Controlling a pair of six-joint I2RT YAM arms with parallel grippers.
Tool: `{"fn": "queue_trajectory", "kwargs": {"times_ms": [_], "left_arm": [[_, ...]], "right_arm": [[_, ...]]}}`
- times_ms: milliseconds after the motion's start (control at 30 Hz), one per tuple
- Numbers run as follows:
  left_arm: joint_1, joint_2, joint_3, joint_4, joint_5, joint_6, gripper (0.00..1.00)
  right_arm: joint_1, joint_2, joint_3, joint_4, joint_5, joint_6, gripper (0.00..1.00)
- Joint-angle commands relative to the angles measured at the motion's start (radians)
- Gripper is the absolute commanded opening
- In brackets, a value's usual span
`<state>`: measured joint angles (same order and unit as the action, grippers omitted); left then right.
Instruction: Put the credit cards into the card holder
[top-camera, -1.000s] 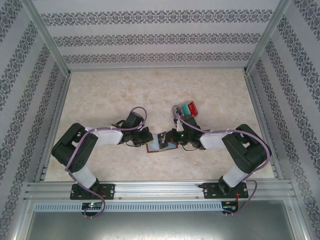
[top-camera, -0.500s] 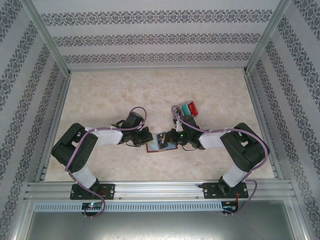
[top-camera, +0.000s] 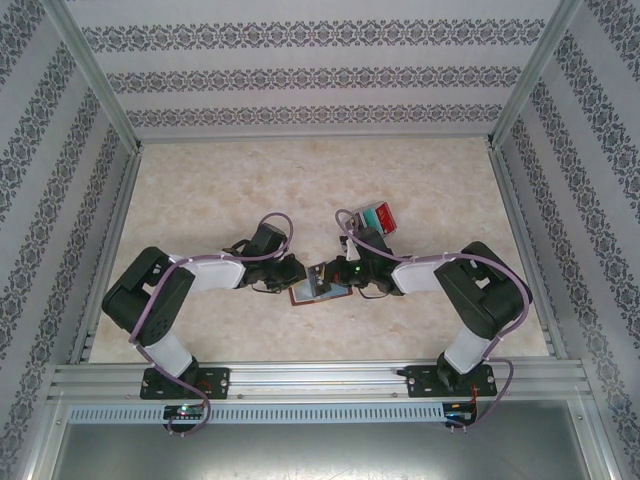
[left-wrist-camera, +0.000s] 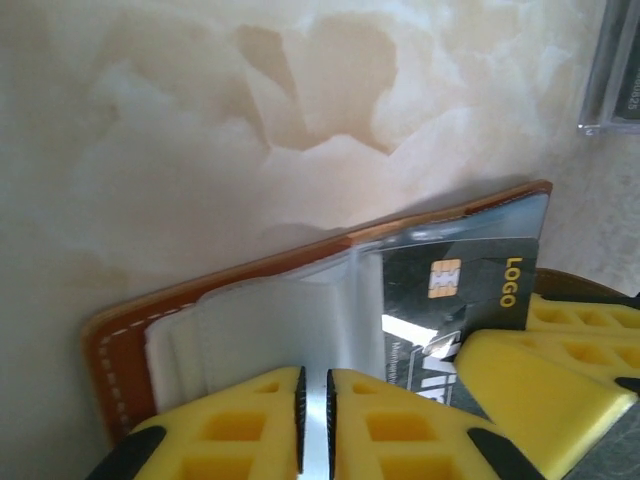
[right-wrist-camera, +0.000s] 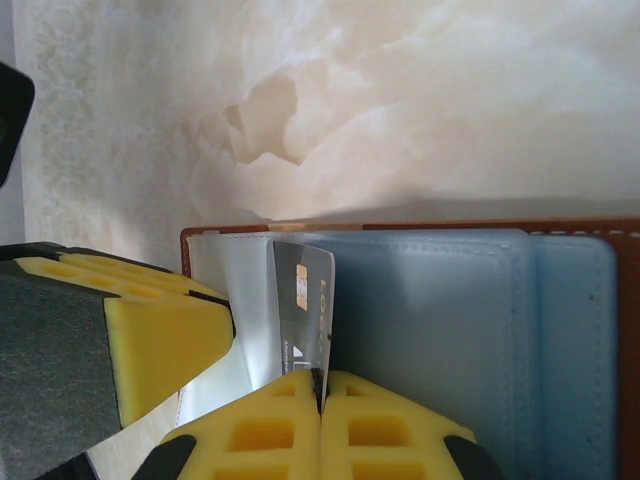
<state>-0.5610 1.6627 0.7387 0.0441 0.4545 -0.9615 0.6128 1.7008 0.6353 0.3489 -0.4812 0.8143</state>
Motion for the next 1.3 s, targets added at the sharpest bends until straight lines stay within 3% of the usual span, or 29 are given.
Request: {"fn": "queue_trajectory", "kwargs": {"times_ms": [0, 67, 200, 300, 633, 833, 1000, 1100, 1267], "left_arm": [[-0.008, -0.044, -0.017, -0.047, -0.023, 0.017, 0.25], [-0.008, -0.096, -0.025, -0.088, -0.06, 0.026, 0.3], [-0.008, -0.185, -0.042, -0.201, -0.161, 0.034, 0.52], [-0.008, -0.193, -0.049, -0.238, -0.175, 0.032, 0.54], [-0.01, -0.051, -0.047, -0.111, -0.056, 0.013, 0.21], [-0.01, -0.007, -0.021, -0.098, -0.051, 0.023, 0.18], [-0.01, 0.012, -0.007, -0.095, -0.047, 0.03, 0.18], [-0.01, 0.016, -0.005, -0.101, -0.05, 0.032, 0.17], [-0.01, 0.004, -0.01, -0.123, -0.068, 0.035, 0.15]], "right_arm": [[0.027, 0.043, -0.005, -0.07, 0.071, 0.005, 0.0], [0.024, 0.034, -0.008, -0.09, 0.097, 0.009, 0.01], [0.024, 0.034, 0.002, -0.103, 0.092, -0.001, 0.09], [0.026, 0.03, 0.005, -0.109, 0.083, -0.007, 0.1], [0.027, 0.013, 0.047, -0.187, 0.063, -0.064, 0.14], [0.028, 0.063, 0.07, -0.173, -0.011, -0.065, 0.12], [0.044, 0.063, 0.101, -0.196, -0.012, -0.061, 0.17], [0.048, 0.052, 0.116, -0.236, 0.008, -0.069, 0.26], [0.042, -0.043, 0.137, -0.421, 0.152, -0.132, 0.33]]}}
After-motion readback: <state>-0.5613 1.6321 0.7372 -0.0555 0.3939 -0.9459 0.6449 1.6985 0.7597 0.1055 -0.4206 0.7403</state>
